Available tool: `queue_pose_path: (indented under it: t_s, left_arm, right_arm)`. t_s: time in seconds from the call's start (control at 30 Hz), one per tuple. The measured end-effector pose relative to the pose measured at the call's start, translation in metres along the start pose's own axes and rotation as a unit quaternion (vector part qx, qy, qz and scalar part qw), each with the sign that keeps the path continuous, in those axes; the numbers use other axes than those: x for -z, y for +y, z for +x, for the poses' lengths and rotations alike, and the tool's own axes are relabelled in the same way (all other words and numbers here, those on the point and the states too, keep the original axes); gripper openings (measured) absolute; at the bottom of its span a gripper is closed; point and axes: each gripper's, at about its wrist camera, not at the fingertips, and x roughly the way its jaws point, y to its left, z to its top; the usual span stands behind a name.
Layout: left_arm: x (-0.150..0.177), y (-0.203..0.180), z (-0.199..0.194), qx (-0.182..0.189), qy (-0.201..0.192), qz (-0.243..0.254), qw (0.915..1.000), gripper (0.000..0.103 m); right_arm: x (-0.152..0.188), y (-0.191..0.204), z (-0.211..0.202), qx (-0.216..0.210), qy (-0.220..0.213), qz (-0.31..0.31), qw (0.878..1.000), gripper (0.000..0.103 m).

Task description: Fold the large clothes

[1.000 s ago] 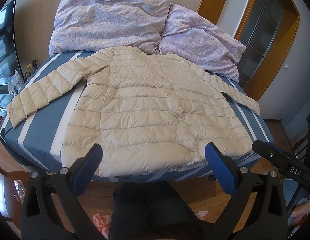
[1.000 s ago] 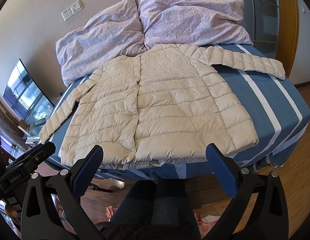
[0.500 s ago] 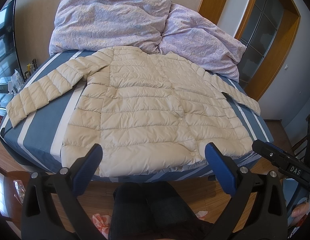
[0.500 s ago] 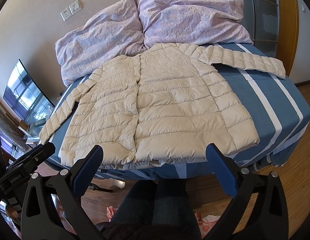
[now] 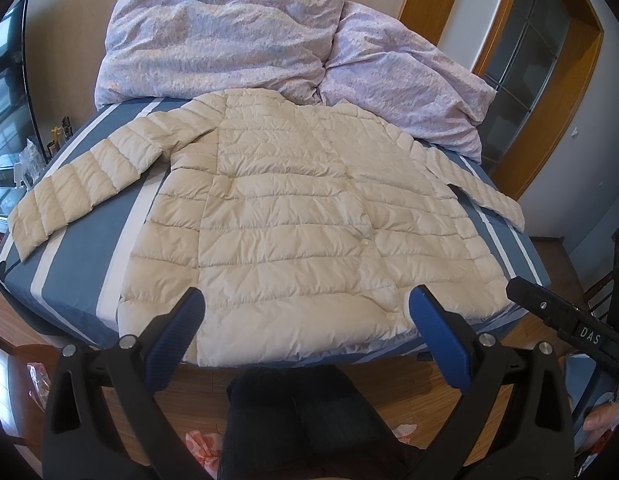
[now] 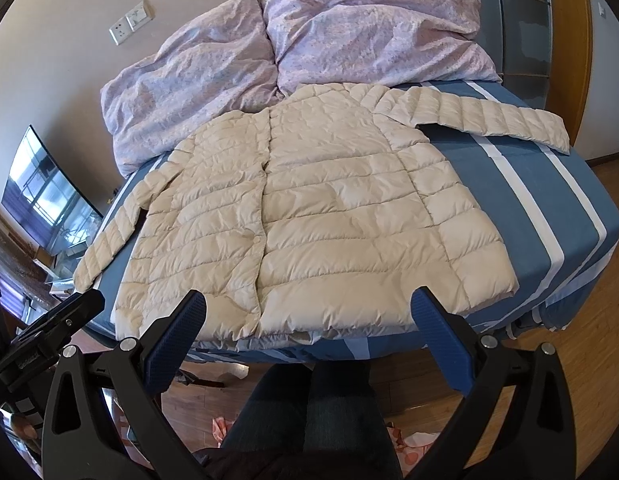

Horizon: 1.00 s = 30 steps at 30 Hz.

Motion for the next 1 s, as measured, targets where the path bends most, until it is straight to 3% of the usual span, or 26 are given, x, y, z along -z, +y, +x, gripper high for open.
queue_pose_path:
  t_s: [0.2,0.33,0.57,0.73,1.0]
  left_arm:
    - [-0.011,0.006,0.024,-0.006,0.012,0.000,0.9999,0.101]
    - [-0.026,0.015,0.052,-0.030,0.021,0.001,0.9993,0.101]
    - [-0.063,0.029,0.099,-0.095,0.015,0.019,0.9952,0.101]
    - [-0.085,0.039,0.129,-0.145,-0.001,0.034,0.9888,0.101]
    - [-0.100,0.057,0.179,-0.204,-0.004,0.042,0.9780,0.101]
  right_arm:
    - [-0.013,-0.008,0.018,0.019,0.000,0.004,1.000,0.102]
    - [-0.030,-0.024,0.034,0.041,-0.003,0.015,0.999,0.102]
    - [-0.081,-0.096,0.074,0.097,-0.003,0.083,0.992,0.102]
    - [-0.119,-0.175,0.099,0.152,0.000,0.166,0.974,0.102]
    - [-0.166,-0.297,0.117,0.247,-0.030,0.256,0.934,0.102]
